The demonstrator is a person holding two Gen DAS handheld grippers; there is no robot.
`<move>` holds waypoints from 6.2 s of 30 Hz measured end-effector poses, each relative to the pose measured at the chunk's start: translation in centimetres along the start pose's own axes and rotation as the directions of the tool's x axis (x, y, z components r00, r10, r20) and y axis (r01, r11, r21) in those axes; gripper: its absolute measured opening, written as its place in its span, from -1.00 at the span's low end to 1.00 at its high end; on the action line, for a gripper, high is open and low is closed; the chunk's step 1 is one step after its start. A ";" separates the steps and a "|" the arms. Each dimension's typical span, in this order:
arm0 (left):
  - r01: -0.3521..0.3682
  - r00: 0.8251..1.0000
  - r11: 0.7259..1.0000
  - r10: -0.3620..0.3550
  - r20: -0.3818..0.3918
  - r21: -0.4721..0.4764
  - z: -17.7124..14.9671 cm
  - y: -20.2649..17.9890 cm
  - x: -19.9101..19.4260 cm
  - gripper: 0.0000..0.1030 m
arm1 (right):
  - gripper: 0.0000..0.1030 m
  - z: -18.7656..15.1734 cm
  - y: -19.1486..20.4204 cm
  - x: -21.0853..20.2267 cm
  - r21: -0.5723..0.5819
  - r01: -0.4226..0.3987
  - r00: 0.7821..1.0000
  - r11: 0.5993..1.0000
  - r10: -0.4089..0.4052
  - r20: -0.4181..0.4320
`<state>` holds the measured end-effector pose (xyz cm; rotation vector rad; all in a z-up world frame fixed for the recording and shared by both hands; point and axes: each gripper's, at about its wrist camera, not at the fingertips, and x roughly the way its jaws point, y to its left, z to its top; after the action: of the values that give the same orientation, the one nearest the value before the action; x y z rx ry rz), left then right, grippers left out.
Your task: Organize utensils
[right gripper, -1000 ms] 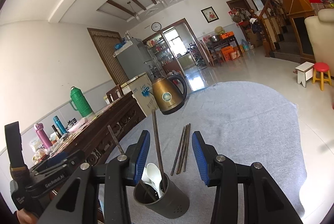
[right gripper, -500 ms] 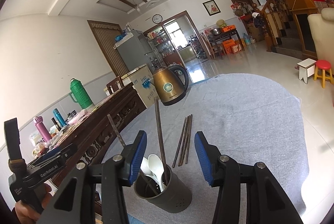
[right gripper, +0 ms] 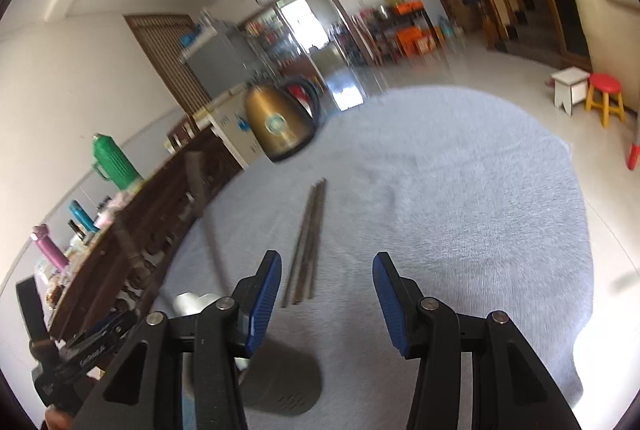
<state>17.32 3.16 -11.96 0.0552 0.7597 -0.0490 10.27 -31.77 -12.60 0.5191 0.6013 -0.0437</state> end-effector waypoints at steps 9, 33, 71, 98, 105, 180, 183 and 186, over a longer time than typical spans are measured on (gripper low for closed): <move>0.036 0.998 0.999 -0.036 -0.059 0.002 1.4 0.7 5.6 0.49 | -0.05 6.7 -0.4 15.1 -0.104 -0.031 0.961 0.994 0.002 -0.276; 0.160 0.986 0.975 -0.150 -0.074 0.156 7.0 -4.0 13.4 0.49 | -0.86 7.8 -2.4 23.5 -0.177 0.070 0.904 0.982 -0.138 -0.404; 0.356 0.928 0.889 -0.301 -0.220 0.287 12.4 -16.5 24.0 0.49 | -0.69 12.2 -4.3 27.2 -0.113 0.030 0.916 0.993 -0.072 -0.395; 0.323 0.929 0.884 -0.229 -0.290 0.338 13.6 -16.0 26.3 0.50 | -0.65 11.0 -1.0 29.7 -0.251 0.081 0.901 0.965 -0.179 -0.396; 0.355 0.917 0.880 -0.262 -0.301 0.315 14.3 -16.6 26.9 0.02 | -0.63 11.0 -0.3 31.4 -0.247 0.071 0.862 0.966 -0.184 -0.472; 0.519 0.731 0.822 -0.570 0.376 0.236 10.3 -4.6 -17.5 -0.90 | -0.87 4.8 12.1 -7.6 -0.234 -0.050 0.928 0.971 0.131 0.348; 0.530 0.744 0.819 -0.573 0.343 0.218 9.0 -5.6 -15.8 -0.90 | -0.87 3.6 11.8 -7.2 -0.237 -0.037 0.937 0.971 0.116 0.329; 0.535 0.765 0.822 -0.569 0.300 0.195 7.9 -6.5 -14.2 -0.90 | -0.87 2.9 10.9 -6.9 -0.233 -0.035 0.947 0.972 0.107 0.303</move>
<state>12.03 -3.52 3.33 -0.0874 0.3934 -0.6524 8.14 -24.43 -1.88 0.3038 0.2696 0.0111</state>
